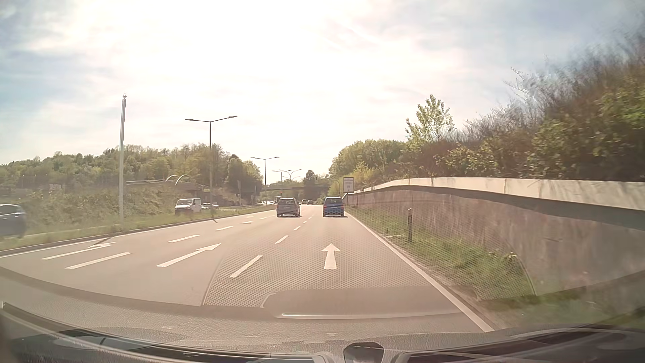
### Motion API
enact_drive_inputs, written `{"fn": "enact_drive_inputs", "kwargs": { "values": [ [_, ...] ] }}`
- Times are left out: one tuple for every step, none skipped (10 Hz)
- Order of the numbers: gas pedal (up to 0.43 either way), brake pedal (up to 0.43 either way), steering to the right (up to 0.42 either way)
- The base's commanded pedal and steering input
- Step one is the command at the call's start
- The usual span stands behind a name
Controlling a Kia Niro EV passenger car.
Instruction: Follow the waypoints while adhering to traffic rules and regulations
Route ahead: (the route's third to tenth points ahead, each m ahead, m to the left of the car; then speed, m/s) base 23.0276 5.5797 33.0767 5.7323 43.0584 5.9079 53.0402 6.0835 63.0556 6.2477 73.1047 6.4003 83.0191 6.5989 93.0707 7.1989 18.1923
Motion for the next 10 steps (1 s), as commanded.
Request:
{"fn": "enact_drive_inputs", "kwargs": {
  "values": [
    [0.000, 0.000, -0.001],
    [0.000, 0.000, -0.002],
    [0.000, 0.000, -0.002],
    [0.000, 0.000, -0.002],
    [0.008, 0.000, -0.002],
    [0.028, 0.000, -0.003],
    [0.028, 0.000, -0.004],
    [0.039, 0.000, -0.004],
    [0.047, 0.000, -0.005],
    [0.059, 0.000, -0.005]
  ]
}}
